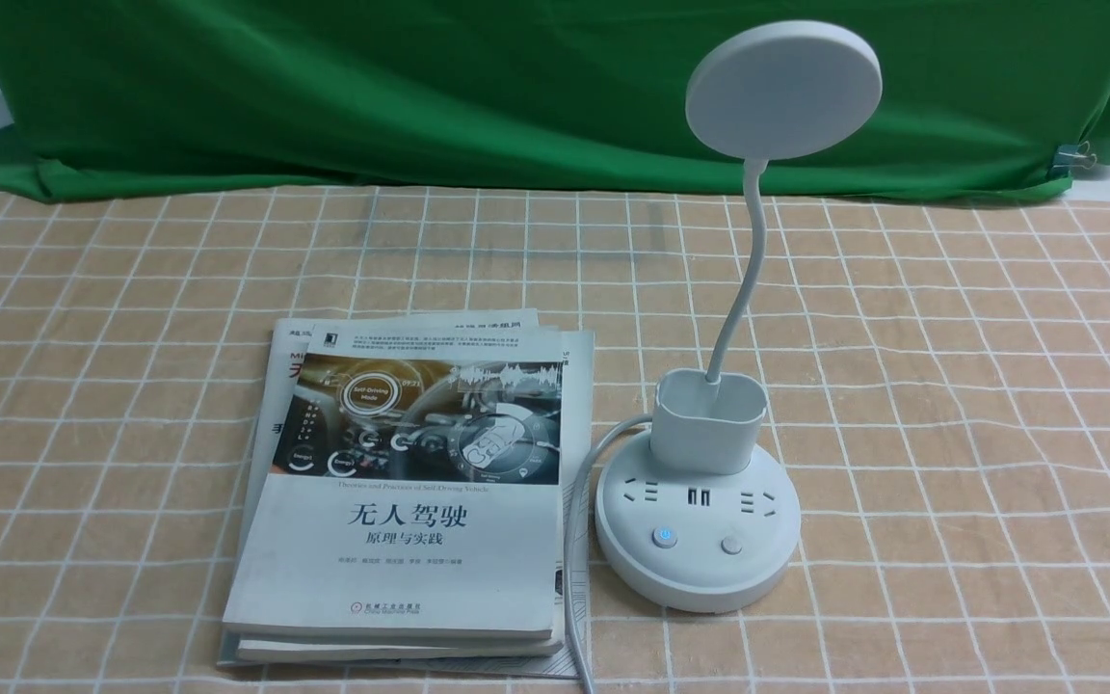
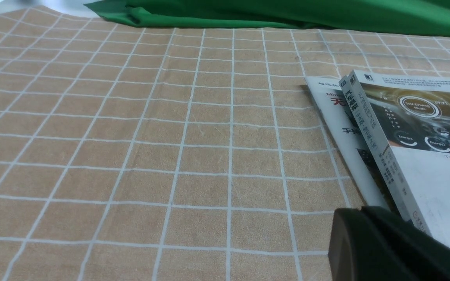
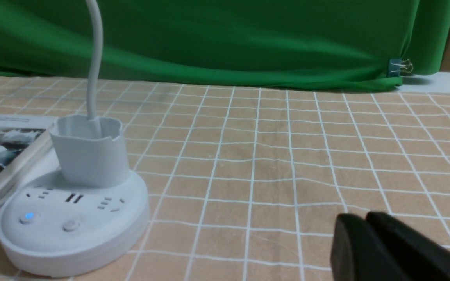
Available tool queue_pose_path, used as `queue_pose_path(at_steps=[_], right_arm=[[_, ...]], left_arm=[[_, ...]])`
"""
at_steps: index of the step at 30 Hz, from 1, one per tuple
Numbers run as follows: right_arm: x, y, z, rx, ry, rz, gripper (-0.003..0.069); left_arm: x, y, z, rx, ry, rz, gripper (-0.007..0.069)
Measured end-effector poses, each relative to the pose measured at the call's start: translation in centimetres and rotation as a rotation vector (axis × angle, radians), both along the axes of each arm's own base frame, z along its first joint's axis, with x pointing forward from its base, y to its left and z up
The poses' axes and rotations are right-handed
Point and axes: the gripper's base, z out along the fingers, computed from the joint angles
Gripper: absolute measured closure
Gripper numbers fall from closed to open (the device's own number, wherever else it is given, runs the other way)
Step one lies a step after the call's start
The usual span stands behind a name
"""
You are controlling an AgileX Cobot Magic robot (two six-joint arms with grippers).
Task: Turn off the desk lamp on the light coffee tablecloth by hand.
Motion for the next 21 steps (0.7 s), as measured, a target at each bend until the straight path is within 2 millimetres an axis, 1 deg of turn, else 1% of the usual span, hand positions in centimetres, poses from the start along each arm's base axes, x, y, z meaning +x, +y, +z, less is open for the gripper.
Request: queue_pose_path(at_steps=[21], right_arm=[[0.0,0.0,0.0,-0.004,0.0,0.0,0.0563]], left_arm=[[0.0,0.0,0.0,0.0,0.0,0.0,0.062]])
